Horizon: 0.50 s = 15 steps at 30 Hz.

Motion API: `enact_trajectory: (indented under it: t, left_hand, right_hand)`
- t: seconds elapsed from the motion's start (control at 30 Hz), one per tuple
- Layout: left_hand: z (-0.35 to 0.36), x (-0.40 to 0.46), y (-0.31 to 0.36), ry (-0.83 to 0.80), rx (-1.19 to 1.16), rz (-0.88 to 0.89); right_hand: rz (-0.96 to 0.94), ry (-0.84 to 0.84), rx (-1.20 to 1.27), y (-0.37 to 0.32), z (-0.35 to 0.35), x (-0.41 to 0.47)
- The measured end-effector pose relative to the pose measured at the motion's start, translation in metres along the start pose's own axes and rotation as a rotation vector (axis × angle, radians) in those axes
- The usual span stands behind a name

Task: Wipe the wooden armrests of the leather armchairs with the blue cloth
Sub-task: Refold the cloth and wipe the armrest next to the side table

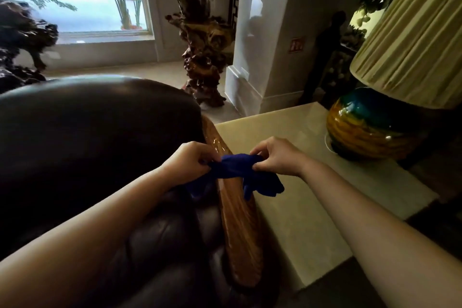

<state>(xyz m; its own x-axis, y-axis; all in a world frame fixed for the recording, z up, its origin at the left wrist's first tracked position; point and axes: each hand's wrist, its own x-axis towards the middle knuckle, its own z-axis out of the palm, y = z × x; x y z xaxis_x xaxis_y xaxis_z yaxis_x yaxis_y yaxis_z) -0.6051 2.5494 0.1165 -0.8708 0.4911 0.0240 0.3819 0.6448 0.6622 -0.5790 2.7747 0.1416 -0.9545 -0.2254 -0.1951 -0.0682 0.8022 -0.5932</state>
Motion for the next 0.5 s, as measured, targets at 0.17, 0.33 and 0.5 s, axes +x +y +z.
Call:
enact_trajectory:
  t: [0.17,0.33,0.5]
  left_hand:
    - [0.08,0.034,-0.036,0.008,-0.068,-0.145]
    - [0.135,0.057,-0.075,0.071,-0.108,-0.218]
    - [0.201,0.06,-0.12,0.113,-0.189,-0.309]
  right_hand:
    - [-0.03,-0.128,-0.051,0.079,0.024,0.051]
    - [-0.069,-0.192,-0.099,0.133,0.051,0.096]
    - [-0.107,-0.169,-0.176,0.186,0.101,0.124]
